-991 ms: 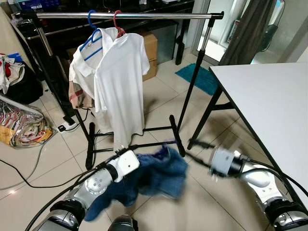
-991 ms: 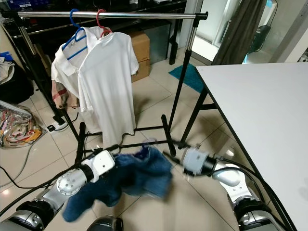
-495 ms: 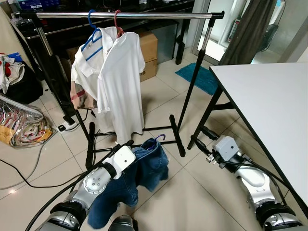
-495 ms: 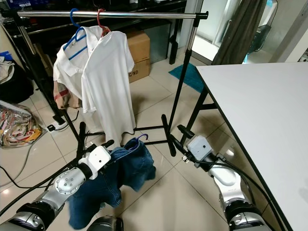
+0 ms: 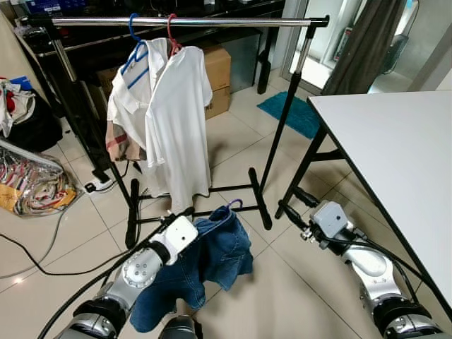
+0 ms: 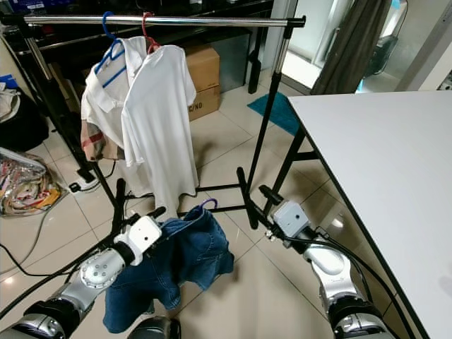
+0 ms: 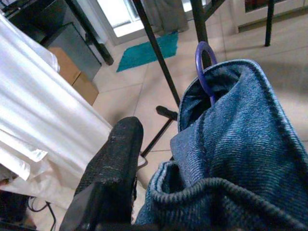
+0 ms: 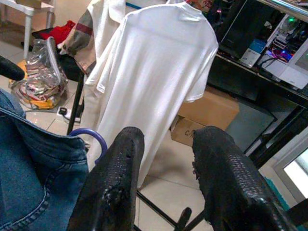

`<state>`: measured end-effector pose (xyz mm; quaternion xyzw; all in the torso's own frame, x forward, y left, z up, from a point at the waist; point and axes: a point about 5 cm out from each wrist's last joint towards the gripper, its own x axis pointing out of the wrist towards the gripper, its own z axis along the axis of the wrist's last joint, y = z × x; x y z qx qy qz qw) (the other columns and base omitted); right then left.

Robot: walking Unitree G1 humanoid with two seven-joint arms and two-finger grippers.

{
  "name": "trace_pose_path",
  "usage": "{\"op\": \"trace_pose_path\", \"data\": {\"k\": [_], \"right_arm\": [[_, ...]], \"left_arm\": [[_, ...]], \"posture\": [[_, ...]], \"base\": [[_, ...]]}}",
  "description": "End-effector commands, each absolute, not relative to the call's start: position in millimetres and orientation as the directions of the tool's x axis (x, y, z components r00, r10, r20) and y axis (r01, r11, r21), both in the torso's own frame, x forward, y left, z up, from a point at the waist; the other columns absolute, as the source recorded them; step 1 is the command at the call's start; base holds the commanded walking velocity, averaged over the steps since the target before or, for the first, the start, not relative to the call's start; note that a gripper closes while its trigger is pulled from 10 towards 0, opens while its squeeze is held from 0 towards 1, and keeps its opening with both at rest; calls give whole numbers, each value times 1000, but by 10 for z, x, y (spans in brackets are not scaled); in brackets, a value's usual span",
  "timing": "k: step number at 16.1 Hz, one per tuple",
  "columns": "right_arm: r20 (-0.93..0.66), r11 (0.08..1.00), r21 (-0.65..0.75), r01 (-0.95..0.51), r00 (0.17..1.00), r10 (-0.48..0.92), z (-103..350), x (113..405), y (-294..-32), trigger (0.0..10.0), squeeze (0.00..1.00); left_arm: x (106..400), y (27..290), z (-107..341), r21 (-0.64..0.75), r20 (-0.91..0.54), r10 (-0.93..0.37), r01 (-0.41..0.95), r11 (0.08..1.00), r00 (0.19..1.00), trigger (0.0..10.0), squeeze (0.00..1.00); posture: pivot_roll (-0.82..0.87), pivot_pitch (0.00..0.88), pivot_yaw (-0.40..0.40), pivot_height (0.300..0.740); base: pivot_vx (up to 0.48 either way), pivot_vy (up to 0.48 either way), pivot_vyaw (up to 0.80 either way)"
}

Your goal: Hang hanger

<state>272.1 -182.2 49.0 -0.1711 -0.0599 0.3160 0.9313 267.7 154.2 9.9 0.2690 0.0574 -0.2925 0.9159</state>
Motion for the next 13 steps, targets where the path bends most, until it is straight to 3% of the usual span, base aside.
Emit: {"op": "trace_pose_path", "data": {"k": [1,5,8,13], "right_arm": [[-4,746,-358,-562,800,601,491,2730,-1837,10000,0],[-40,703,-415,-577,784,620,487,2742,-1809,10000,0],[-147,535,-570,-624,718,680,449,2723,-1727,10000,0],[-212,360,-670,-649,632,745,490,2759,-1603,10000,0]], "left_arm": [[2727,1521,163,473,-227,-503,546,691,834,0,0],[2734,1517,175,484,-223,-508,547,683,832,0,0],[2736,1512,180,496,-225,-517,553,669,826,0,0],[2704,1451,167,570,-259,-578,606,555,774,0,0]], "posture": [[266,13,-12,740],[266,13,-12,740],[266,13,-12,740],[266,13,-12,740]], "base": [[0,0,0],[0,0,0],[0,0,0],[0,0,0]]}}
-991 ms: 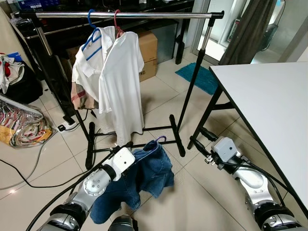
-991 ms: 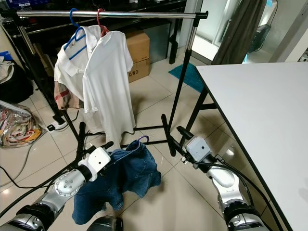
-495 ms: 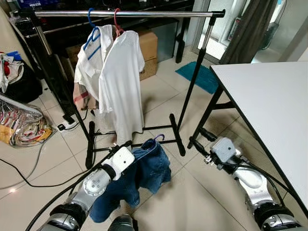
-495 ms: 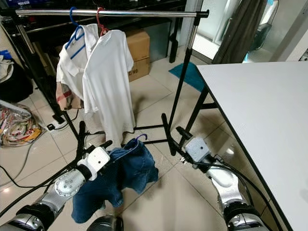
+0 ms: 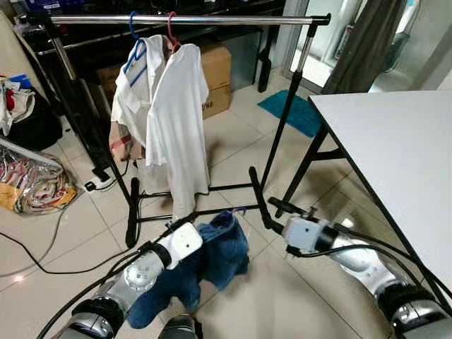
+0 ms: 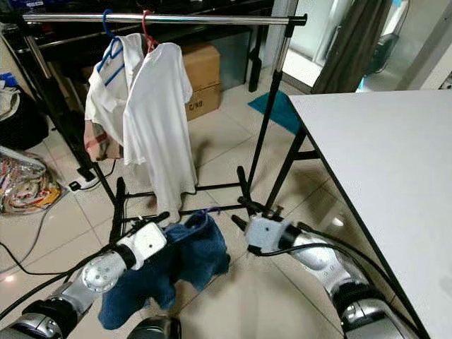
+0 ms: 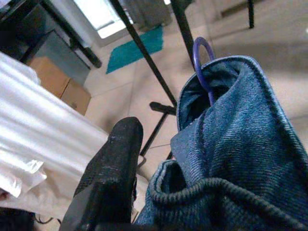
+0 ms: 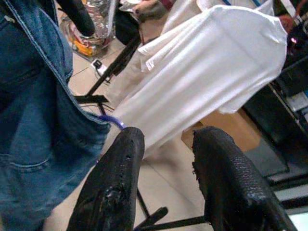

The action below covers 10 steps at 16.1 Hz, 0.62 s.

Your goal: Hang hanger

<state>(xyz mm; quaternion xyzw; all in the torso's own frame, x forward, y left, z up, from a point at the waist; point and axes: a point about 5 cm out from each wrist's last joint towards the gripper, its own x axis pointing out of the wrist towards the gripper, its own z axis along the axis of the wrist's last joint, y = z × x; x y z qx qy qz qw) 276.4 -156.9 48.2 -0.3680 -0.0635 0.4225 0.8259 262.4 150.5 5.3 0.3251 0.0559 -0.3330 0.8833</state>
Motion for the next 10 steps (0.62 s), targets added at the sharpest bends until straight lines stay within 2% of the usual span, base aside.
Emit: {"op": "trace_pose_path", "data": {"k": [1,5,10], "right_arm": [[-233,313,-690,-653,609,758,486,2756,-1578,10000,0],[-326,154,-709,-688,513,794,425,2718,-1490,10000,0],[-385,105,-684,-722,479,789,327,2687,-1422,10000,0]], "left_arm": [[2701,1443,168,585,-265,-588,612,532,764,0,0],[2686,1411,167,635,-284,-619,627,450,732,0,0],[2647,1354,148,686,-314,-660,644,339,682,0,0]], "posture": [[266,13,-12,740],[265,13,-6,740],[269,16,-6,740]], "base": [[0,0,0],[0,0,0],[0,0,0]]}}
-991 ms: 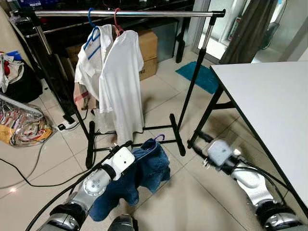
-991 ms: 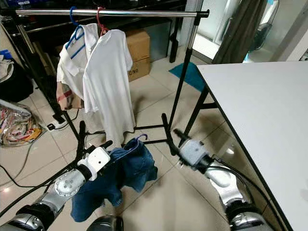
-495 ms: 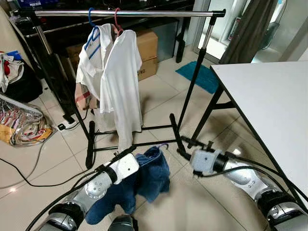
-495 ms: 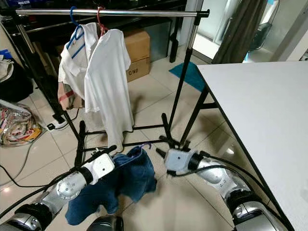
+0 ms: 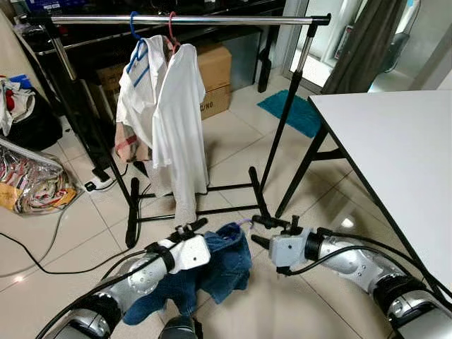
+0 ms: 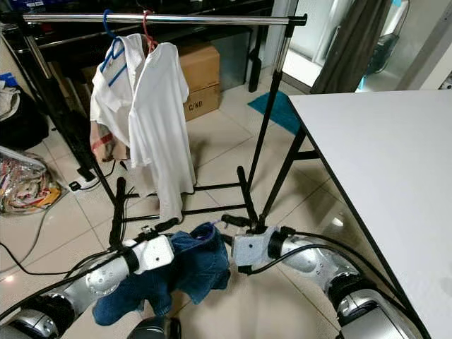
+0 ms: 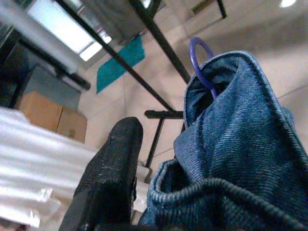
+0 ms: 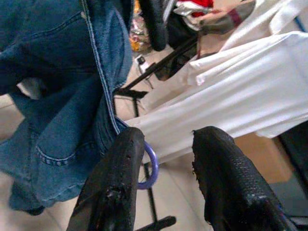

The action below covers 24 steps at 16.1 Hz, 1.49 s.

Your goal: Hang hanger

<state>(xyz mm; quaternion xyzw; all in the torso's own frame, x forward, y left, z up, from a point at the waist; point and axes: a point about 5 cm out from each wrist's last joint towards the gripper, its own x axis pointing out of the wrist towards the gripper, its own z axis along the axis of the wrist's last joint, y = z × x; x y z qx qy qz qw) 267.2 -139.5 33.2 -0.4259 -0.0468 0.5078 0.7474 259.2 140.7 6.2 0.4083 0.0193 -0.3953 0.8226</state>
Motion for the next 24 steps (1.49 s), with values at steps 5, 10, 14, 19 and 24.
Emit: {"op": "trace_pose_path", "data": {"k": [5,10,14,19,24], "right_arm": [[-489,74,-626,-776,465,738,161,2637,-1434,10000,0],[-535,108,-632,-768,533,655,121,2742,-1448,10000,0],[-541,107,-636,-765,540,645,124,2770,-1422,10000,0],[-573,57,-610,-790,490,658,92,2742,-1346,10000,0],[-590,47,-621,-783,506,630,86,2792,-1280,10000,0]], "left_arm": [[2638,1333,156,731,-322,-681,629,262,658,0,0],[2609,1309,131,751,-336,-696,626,208,634,0,0],[2601,1300,127,758,-340,-702,624,190,626,0,0],[2591,1285,125,766,-340,-711,620,170,616,0,0],[2590,1270,127,780,-357,-723,614,118,592,0,0]], "posture": [[270,19,-6,740],[270,19,-3,740],[270,19,-3,740],[272,23,-2,740],[274,19,1,740]], "base": [[0,0,0],[0,0,0],[0,0,0],[0,0,0],[0,0,0]]}}
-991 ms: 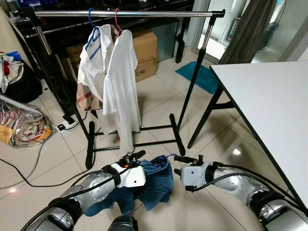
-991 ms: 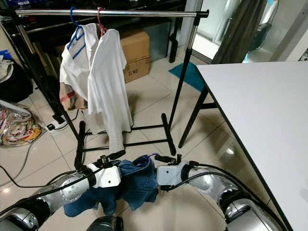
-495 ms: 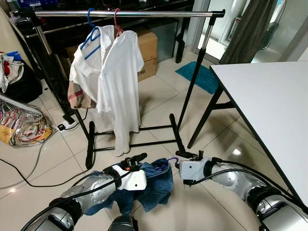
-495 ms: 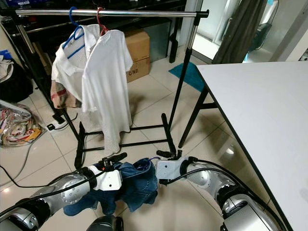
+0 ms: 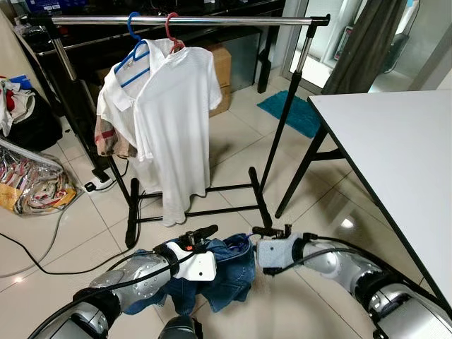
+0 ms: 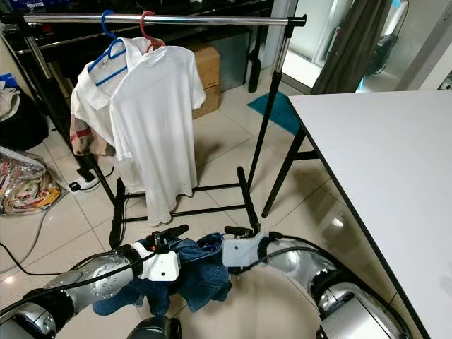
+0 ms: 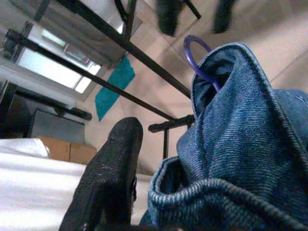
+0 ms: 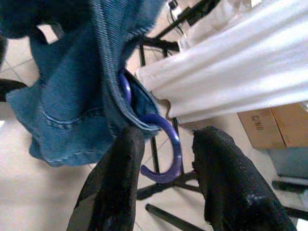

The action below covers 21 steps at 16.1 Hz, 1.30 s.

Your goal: Hang hanger

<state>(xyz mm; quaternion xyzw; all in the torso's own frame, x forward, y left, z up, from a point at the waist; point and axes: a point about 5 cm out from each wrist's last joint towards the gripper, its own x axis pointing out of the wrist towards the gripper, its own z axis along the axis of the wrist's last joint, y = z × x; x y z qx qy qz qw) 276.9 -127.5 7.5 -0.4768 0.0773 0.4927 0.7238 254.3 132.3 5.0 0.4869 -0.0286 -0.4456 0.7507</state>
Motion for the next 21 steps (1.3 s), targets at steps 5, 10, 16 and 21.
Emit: {"op": "trace_pose_path", "data": {"k": [5,10,16,21], "right_arm": [[-622,63,-612,-788,530,576,61,2837,-1289,10000,0],[-673,21,-569,-822,480,562,10,2801,-1275,10000,0],[-684,2,-566,-824,472,556,40,2853,-1187,10000,0],[-740,-46,-501,-864,400,540,-22,2793,-1179,10000,0]], "left_arm": [[2572,1269,106,796,-389,-732,604,38,559,0,0],[2582,1259,106,805,-394,-734,594,15,553,0,0],[2595,1239,111,817,-402,-739,576,-24,540,0,0],[2586,1239,103,820,-408,-741,571,-40,533,0,0]], "posture": [[271,13,2,740],[273,11,0,740],[275,7,-3,740],[272,5,-5,740]], "base": [[0,0,0],[0,0,0],[0,0,0],[0,0,0]]}}
